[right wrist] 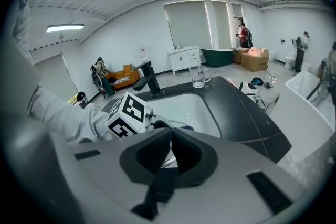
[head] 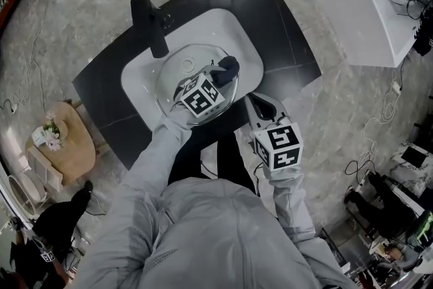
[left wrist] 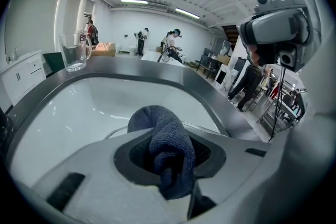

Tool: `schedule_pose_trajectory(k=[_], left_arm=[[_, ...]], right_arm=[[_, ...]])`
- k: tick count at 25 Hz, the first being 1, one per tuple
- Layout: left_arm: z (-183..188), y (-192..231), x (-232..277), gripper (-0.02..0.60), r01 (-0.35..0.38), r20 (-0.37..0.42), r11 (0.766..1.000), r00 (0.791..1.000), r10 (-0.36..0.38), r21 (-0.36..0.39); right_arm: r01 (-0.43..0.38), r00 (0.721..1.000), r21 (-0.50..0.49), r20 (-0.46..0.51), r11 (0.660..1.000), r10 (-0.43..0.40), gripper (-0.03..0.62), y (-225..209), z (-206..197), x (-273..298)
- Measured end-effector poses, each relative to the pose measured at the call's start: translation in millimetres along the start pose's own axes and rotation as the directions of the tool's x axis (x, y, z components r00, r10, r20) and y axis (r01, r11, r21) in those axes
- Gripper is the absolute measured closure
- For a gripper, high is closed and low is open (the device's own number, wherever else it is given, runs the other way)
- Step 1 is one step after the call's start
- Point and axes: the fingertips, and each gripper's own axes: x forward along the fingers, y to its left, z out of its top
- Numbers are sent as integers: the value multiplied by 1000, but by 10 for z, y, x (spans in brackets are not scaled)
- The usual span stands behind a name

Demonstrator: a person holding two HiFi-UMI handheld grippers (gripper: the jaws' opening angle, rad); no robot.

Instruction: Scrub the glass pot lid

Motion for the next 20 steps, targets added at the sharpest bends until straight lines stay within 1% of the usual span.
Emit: schedule_pose_trajectory(k=[7,11,15,17,20], left_arm=[[-54,-247,-161,468,89,9,995,996,-90,33],[-175,-317,-244,468,130,-15,991,991,-130,31],[-293,-252,-247,468,115,-49,993,992,-113,32],[-336,-176,-231,468,85,-63,996,995,-83,36],[-413,-17,-202,468,23,-92,999,996,-19,41]], right_arm=[[-4,1000,-8,5,1000,4,563,79,23,-25],[-10,1000,-11,-1,1000,10,563,124,18,8],[-15,1000,-13,-8,1000,15,563,146,23,60],[-17,1000,-12,-10,1000,17,563,151,28,86],[-19,1000,-11,-18,1000,19,563,146,26,119]])
